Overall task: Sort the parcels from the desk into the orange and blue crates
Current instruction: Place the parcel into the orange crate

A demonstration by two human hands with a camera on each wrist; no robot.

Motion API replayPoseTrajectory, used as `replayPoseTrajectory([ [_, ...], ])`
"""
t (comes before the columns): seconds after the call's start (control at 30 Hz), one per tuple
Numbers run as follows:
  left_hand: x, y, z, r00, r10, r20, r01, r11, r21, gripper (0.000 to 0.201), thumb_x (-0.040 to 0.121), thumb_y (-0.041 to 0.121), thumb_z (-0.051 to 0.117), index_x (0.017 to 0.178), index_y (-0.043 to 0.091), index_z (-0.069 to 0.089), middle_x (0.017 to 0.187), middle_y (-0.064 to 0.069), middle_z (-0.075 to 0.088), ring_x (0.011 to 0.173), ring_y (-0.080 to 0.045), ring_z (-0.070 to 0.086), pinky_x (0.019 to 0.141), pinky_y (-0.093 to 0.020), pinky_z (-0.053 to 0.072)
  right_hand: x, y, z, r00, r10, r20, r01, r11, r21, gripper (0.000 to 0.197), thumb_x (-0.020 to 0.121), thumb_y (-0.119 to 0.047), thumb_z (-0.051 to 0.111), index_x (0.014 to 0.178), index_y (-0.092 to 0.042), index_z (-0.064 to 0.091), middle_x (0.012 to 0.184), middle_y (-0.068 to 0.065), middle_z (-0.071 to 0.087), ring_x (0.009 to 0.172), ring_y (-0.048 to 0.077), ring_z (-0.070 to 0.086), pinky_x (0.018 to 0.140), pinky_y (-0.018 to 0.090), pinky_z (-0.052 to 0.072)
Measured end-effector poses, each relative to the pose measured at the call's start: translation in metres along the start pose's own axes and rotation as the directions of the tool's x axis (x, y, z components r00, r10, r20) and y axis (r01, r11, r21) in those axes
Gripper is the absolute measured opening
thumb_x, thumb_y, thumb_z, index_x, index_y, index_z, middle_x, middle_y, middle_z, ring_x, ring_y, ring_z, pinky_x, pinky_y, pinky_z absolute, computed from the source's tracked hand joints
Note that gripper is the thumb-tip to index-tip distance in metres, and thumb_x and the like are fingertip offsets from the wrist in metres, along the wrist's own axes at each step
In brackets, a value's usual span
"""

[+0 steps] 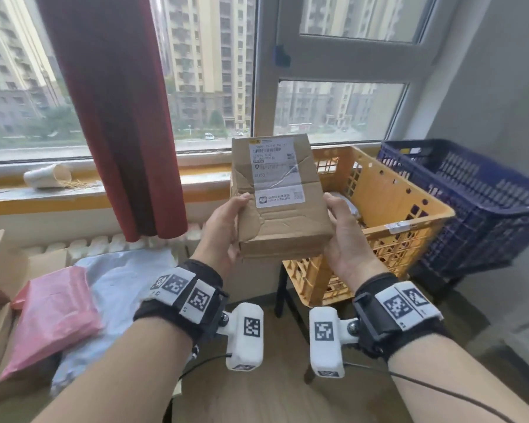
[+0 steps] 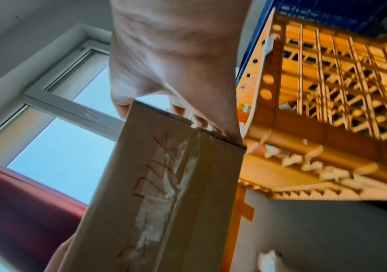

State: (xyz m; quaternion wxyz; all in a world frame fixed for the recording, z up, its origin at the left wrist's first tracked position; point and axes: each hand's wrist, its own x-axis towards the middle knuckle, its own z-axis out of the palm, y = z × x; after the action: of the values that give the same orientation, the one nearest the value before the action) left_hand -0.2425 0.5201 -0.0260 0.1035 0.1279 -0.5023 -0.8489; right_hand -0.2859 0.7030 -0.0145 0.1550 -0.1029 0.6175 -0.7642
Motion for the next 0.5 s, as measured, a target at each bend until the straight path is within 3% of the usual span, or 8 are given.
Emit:
replayPoseTrajectory([
  [0.07,0.009,-0.005,0.032,1.000,-0.014,-0.005,0.014,1.000,-0.025,0.014,0.093,0.025,0.058,0.104,0.020,0.065,0.105,-0.009,0.072,0.086,-0.021,0.070,0.070,-0.029,0.059,0.003,-0.014,-0.030,1.000,-0.015,-0.024,0.015,1.000,-0.026,0.043,0.096,-0.055,0.042,0.119,-0.030,0.069,0.119,-0.001,0.071,0.118,0.025,0.059,0.091,0.045,0.047],
  [0.17,0.024,-0.016,0.075,0.999,-0.029,-0.015,0.028,0.999,-0.042,0.012,0.091,0.028,0.060,0.101,0.022,0.066,0.107,-0.011,0.072,0.100,-0.028,0.068,0.084,-0.040,0.056,0.007,-0.031,-0.072,0.999,-0.018,-0.044,0.016,0.999,-0.041,0.034,0.095,-0.054,0.044,0.108,-0.037,0.071,0.118,-0.004,0.070,0.117,0.023,0.057,0.089,0.047,0.045],
  [0.27,0.040,-0.031,0.112,0.998,-0.028,-0.052,0.027,1.000,-0.008,0.012,0.089,0.033,0.063,0.093,0.024,0.068,0.095,-0.006,0.074,0.098,-0.027,0.066,0.093,-0.046,0.051,0.011,-0.042,-0.109,0.996,0.006,-0.092,-0.012,0.998,-0.060,0.021,0.092,-0.057,0.050,0.107,-0.047,0.062,0.127,-0.004,0.061,0.127,0.023,0.049,0.104,0.056,0.037],
  [0.37,0.054,-0.042,0.148,0.996,-0.051,-0.077,0.053,0.999,0.014,0.028,0.078,0.044,0.071,0.098,0.026,0.068,0.098,-0.006,0.072,0.104,-0.029,0.064,0.097,-0.050,0.047,0.018,-0.053,-0.142,0.992,0.060,-0.115,-0.069,0.995,-0.078,0.021,0.089,-0.061,0.052,0.106,-0.051,0.053,0.130,-0.003,0.053,0.128,0.027,0.045,0.110,0.058,0.033],
  [0.43,0.063,-0.044,0.172,0.992,-0.054,-0.117,0.054,0.999,0.001,0.028,0.080,0.043,0.070,0.100,0.024,0.065,0.089,-0.003,0.071,0.090,-0.022,0.065,0.087,-0.037,0.051,0.025,-0.061,-0.160,0.988,0.086,-0.124,-0.097,0.992,-0.079,0.039,0.086,-0.064,0.054,0.120,-0.043,0.050,0.132,0.001,0.049,0.122,0.027,0.047,0.109,0.054,0.037],
  [0.5,0.070,-0.043,0.193,0.986,-0.048,-0.160,0.045,0.999,-0.020,0.033,0.083,0.041,0.068,0.108,0.021,0.061,0.074,0.002,0.071,0.071,-0.014,0.060,0.065,-0.027,0.045,0.031,-0.071,-0.174,0.987,0.103,-0.127,-0.112,0.991,-0.066,0.054,0.085,-0.064,0.057,0.129,-0.034,0.048,0.130,0.007,0.048,0.112,0.027,0.049,0.102,0.047,0.043],
])
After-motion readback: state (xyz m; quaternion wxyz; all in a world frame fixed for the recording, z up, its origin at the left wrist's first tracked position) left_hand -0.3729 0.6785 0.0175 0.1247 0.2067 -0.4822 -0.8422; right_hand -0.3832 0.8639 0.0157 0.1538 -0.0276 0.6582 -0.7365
